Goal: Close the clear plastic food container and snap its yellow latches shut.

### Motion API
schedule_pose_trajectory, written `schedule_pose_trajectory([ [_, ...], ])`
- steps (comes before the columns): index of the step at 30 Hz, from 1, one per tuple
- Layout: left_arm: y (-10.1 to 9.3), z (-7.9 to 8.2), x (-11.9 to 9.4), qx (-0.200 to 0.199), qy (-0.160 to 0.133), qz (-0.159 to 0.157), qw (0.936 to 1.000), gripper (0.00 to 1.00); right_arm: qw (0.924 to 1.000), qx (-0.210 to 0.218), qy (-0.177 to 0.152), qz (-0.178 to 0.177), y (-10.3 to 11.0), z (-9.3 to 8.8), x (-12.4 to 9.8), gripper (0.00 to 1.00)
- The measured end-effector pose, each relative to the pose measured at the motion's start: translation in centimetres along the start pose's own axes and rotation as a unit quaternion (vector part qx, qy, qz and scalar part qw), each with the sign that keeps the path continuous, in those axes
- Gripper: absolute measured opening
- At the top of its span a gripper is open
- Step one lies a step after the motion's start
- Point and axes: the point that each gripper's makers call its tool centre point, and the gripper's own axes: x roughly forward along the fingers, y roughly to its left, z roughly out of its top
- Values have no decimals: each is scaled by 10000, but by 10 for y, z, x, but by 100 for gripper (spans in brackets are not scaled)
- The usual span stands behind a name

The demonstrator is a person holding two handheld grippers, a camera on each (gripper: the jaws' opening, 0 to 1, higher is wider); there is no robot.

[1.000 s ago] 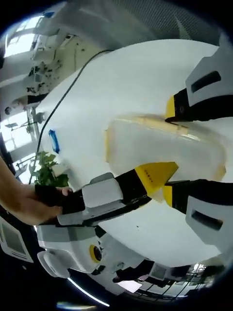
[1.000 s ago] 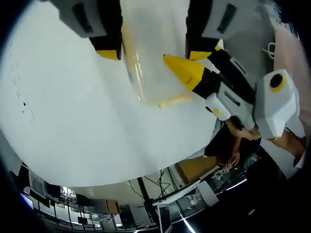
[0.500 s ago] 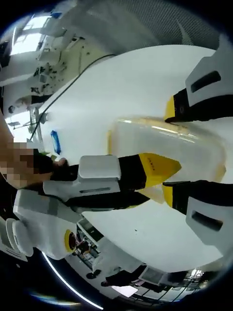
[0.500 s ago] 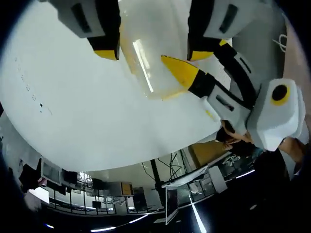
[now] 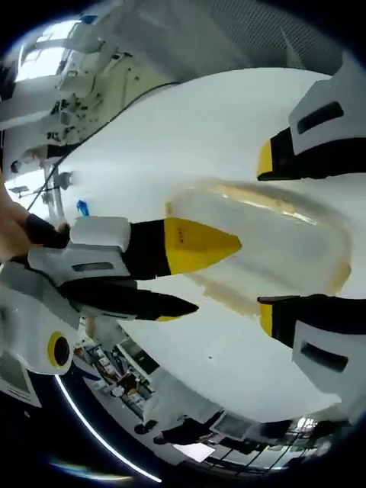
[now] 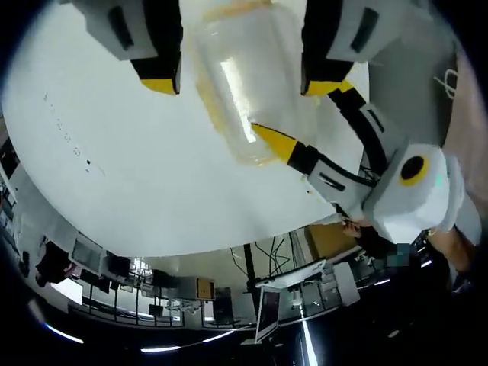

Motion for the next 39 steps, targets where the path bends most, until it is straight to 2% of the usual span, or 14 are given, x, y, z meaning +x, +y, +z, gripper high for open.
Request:
schedule_pose_trajectory([
  [2,-1,2,-5,-142,-81,-53,9999,60,9997,-117,50,-206,-5,-6,-4,64],
  [7,7,-2,-13,-331,-115,-67,9994,64,9997,-92,140,-181,-1,-20,-8,68],
  [11,15,-9,-19,-322,-136,-92,9993,67,9997,-156,132,-125,6,-25,-9,71],
  [15,23,-14,-20,-994,-238,-210,9945,75,9995,-241,185,-97,11,-33,-7,73],
  [21,38,-21,-19,-1174,-235,-251,9925,78,9987,-386,295,-179,11,-42,-6,73],
  [24,38,-24,-16,-1336,-216,-381,9901,79,9979,-509,344,-201,10,-45,-5,72],
  [32,31,-29,-4,-1309,-68,-581,9897,76,9966,-655,411,-290,6,-48,0,71],
  [39,29,-32,1,-1286,45,-578,9900,74,9956,-745,513,-230,5,-50,1,71],
])
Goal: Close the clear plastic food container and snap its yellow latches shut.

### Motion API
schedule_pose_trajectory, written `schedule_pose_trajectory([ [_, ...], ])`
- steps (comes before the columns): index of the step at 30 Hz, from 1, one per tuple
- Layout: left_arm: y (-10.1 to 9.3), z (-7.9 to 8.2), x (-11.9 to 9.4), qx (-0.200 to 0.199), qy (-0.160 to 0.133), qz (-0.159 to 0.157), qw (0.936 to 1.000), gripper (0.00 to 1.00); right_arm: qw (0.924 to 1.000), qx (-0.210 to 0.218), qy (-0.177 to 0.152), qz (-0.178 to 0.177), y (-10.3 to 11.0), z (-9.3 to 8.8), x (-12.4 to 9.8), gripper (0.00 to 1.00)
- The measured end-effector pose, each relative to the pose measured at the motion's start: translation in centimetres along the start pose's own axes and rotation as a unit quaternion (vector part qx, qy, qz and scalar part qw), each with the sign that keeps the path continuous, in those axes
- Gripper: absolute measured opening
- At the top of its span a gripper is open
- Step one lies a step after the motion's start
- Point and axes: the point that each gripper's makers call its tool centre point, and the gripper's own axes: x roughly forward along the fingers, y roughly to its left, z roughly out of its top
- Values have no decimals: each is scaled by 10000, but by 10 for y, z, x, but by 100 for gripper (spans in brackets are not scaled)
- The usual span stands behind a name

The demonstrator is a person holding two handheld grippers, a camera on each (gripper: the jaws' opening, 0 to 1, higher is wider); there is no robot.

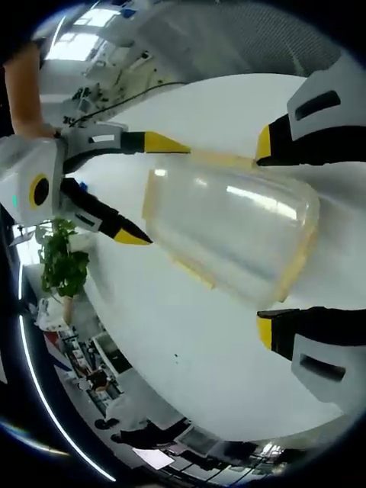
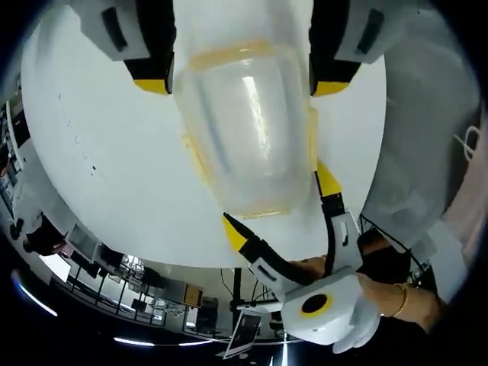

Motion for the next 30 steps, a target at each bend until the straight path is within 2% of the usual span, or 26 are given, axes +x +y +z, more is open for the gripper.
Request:
schedule_pose_trajectory([
  [1,0,-1,1,20,19,-6,10000,74,10000,1,13,18,0,0,0,71],
  [2,2,-6,2,135,188,28,9997,72,10000,-4,32,50,0,0,1,71],
  [13,20,-7,8,75,216,-87,9997,72,10000,-14,-39,72,-14,7,6,71],
  [18,31,-6,11,74,285,-83,9995,72,10000,-14,-2,58,-27,11,10,71],
  [30,60,-4,17,-51,246,-23,9997,72,9999,-69,17,118,-54,21,18,71],
])
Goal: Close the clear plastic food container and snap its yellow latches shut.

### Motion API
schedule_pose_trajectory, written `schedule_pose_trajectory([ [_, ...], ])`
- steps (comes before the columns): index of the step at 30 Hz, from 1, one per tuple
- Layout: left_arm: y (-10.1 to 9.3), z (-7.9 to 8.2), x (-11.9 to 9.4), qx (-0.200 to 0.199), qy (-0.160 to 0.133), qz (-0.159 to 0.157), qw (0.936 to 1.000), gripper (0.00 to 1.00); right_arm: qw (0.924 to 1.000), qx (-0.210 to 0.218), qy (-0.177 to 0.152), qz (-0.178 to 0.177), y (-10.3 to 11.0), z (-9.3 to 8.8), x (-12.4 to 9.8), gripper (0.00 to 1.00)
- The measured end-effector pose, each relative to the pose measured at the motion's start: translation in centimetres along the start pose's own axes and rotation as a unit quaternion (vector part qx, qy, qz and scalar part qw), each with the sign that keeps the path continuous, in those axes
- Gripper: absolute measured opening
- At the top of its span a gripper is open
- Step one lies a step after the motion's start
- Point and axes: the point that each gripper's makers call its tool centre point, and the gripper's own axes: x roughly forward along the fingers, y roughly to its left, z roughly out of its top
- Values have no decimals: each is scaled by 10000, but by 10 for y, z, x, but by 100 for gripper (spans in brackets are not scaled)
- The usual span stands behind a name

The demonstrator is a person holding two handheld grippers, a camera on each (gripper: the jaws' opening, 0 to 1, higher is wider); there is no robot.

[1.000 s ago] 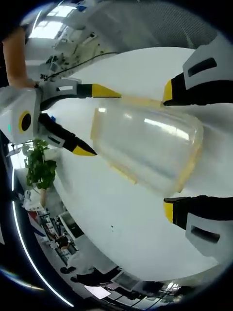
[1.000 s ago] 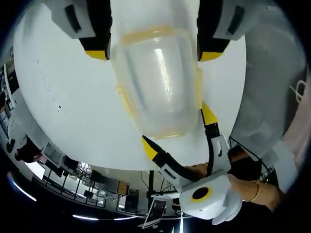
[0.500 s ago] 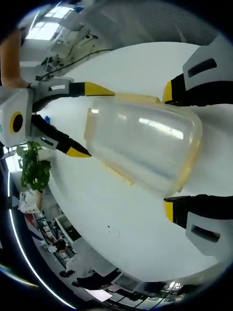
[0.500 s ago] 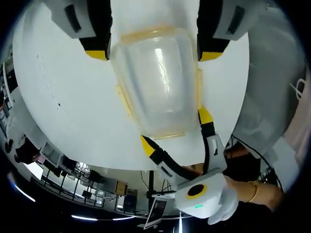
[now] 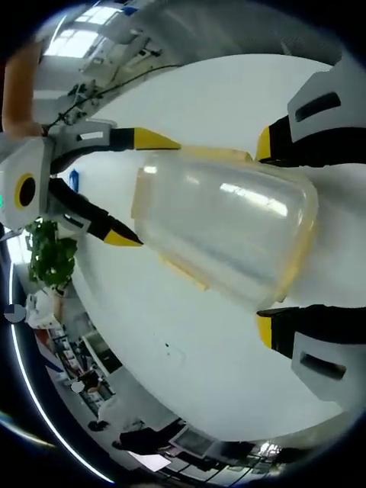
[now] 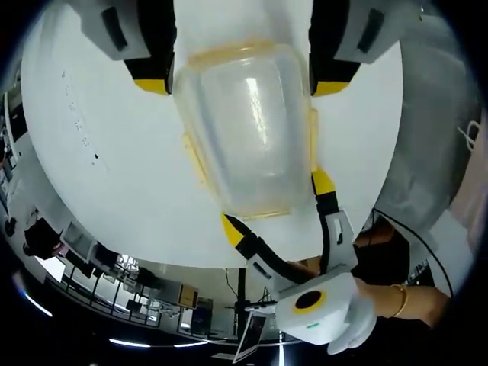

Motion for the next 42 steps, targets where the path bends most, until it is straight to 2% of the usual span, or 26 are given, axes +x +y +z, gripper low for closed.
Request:
schedule_pose_trajectory([
  [6,13,2,4,-20,5,28,10000,72,10000,-9,-54,13,-13,5,4,71],
  [11,19,3,6,-7,-7,31,10000,72,9998,-79,169,42,-20,7,6,71],
  [17,25,5,8,-22,-25,36,10000,72,9998,-76,177,43,-26,6,6,71],
  [27,24,4,9,50,38,30,10000,72,10000,-44,88,-3,-26,7,7,72],
  [31,24,-1,11,403,240,179,9987,72,9995,-171,234,-128,-24,6,10,73],
  [42,25,-1,11,407,238,193,9987,73,9989,-285,289,-237,-25,3,10,74],
])
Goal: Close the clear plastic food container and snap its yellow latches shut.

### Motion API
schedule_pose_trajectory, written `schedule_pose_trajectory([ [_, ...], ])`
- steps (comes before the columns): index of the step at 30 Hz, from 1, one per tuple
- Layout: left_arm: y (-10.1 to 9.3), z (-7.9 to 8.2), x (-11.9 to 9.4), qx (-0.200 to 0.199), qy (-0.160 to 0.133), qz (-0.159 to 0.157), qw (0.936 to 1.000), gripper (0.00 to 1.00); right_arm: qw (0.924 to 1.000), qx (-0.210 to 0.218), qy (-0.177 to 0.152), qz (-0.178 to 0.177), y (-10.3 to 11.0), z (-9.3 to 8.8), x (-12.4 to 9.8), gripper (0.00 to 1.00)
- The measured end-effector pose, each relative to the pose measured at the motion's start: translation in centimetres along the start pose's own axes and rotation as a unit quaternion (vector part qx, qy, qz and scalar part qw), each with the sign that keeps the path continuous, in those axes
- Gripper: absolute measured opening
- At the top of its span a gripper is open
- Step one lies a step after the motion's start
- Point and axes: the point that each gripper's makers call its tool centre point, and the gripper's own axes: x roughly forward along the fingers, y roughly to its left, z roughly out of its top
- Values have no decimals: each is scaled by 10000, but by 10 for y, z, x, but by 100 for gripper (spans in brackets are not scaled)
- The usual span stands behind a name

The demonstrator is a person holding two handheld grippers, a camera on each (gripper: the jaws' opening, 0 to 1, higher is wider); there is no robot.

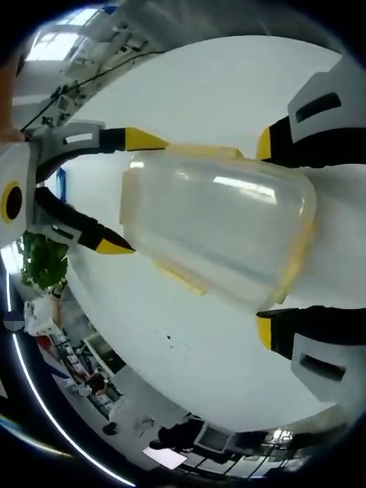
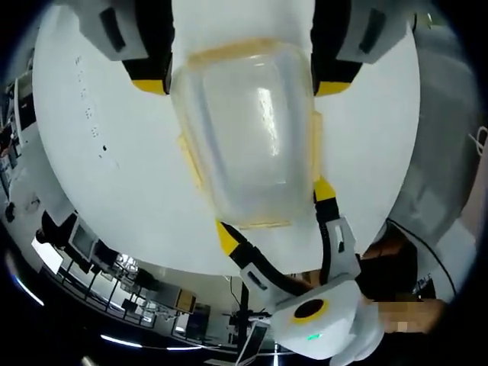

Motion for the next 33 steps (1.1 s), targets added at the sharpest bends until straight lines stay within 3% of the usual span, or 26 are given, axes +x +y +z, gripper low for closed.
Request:
schedule_pose_trajectory([
  [4,1,-1,1,109,-32,185,9998,74,9993,-288,70,-233,-2,-3,3,75],
  [6,-2,-4,3,385,115,335,9986,77,9991,-311,178,-212,2,-7,7,79],
  [8,-5,-15,5,417,384,381,9977,82,9989,-344,210,-255,4,-8,9,82],
  [9,-4,-19,6,391,376,488,9973,85,9987,-344,180,-335,2,-8,8,82],
  [11,1,-26,2,212,329,667,9970,88,9986,-57,46,-527,-1,-9,4,82],
  [15,-6,-46,-13,-35,335,639,9974,87,9951,393,-228,-880,-2,-17,-8,82],
  [18,-16,-67,-21,-331,424,623,9966,87,9911,922,-395,-876,12,-32,-11,82],
  [22,-36,-78,-30,-1017,263,526,9931,87,9852,1402,-666,-724,35,-45,-13,80],
  [28,-59,-49,-49,-1630,-507,579,9836,89,9683,2085,-1120,-797,63,-51,-21,80],
  [33,-75,-41,-66,-1922,-825,659,9757,88,9423,2750,-1644,-974,86,-43,-34,80],
])
